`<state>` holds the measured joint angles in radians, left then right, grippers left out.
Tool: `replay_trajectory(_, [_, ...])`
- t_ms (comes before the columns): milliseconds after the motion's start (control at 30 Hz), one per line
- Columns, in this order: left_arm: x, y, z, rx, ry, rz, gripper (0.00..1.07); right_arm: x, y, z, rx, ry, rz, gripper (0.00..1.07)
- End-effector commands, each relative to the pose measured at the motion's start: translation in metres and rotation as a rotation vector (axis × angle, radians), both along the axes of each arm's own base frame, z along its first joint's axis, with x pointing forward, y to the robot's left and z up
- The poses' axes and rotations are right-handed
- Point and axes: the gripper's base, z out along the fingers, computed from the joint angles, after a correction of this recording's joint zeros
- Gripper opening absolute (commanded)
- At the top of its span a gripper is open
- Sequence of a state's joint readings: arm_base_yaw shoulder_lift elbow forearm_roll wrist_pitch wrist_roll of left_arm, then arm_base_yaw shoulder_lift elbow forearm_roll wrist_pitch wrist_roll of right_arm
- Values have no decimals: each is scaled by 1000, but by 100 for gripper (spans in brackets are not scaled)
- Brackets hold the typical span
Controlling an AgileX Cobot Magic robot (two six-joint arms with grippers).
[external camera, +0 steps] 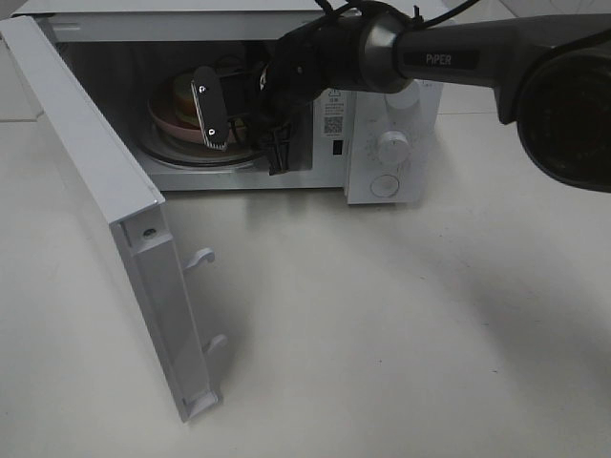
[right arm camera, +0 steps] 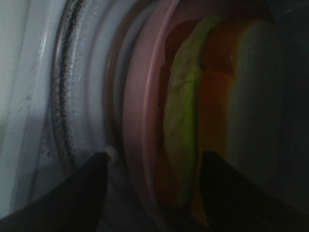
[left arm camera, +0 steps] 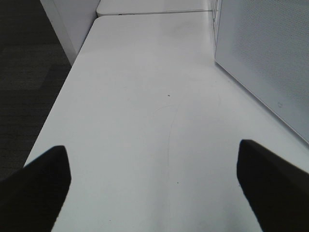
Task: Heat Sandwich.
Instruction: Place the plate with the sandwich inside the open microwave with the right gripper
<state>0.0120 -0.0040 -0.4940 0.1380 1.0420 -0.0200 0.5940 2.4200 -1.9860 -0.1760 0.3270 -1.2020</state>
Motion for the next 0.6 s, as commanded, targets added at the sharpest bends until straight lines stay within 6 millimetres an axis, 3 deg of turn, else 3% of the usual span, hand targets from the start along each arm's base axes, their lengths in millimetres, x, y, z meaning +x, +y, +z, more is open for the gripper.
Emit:
replay_trajectory(33, [-1,0,1,-1,-22,2,86,-2,-2,11,-6,13,-11,58])
replay_trajectory(600, [-1,0,1,-1,-22,2,86,-46,-24,18,-124,140,13,57])
